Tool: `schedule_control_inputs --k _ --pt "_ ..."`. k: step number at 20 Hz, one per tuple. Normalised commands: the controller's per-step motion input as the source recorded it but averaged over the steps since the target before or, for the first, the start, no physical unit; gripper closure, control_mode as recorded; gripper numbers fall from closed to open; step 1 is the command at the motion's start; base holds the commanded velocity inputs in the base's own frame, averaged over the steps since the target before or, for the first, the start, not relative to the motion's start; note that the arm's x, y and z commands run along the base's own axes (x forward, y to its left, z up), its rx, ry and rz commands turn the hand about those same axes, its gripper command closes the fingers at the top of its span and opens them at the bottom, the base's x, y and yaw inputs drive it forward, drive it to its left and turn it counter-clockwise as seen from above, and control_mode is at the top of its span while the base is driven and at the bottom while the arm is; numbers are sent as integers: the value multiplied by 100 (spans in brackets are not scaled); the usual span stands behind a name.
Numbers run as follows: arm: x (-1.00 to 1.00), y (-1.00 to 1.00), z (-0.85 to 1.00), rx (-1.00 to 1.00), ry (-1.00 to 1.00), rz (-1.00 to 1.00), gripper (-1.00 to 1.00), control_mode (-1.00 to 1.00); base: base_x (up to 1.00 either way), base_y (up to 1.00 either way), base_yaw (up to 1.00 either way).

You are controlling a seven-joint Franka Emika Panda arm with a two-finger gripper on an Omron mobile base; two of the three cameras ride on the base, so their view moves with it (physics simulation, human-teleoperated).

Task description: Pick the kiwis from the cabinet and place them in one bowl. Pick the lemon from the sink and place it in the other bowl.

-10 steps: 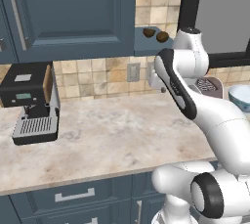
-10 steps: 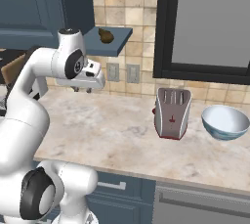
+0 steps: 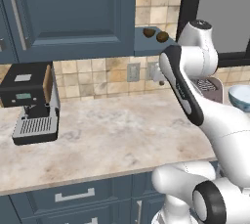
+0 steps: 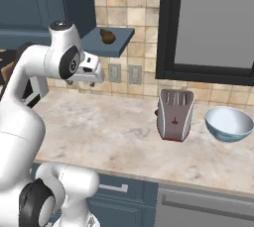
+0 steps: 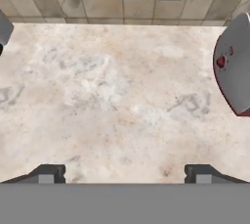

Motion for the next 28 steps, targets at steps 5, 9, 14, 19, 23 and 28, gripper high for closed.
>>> schedule_control_inputs --k 5,9,14,19,23,28 --pt "-18 -5 52 -3 -21 -6 -100 -100 0 0 0" --pt "-5 -18 52 -12 -16 -8 -100 -100 0 0 0" --pt "0 -21 46 -4 -11 -9 -100 -100 0 0 0" --pt "0 -14 40 3 -7 0 -100 -100 0 0 0" --pt "3 -20 40 4 -12 0 -100 -100 0 0 0" --pt "13 -19 30 0 -16 0 -100 -100 0 0 0"
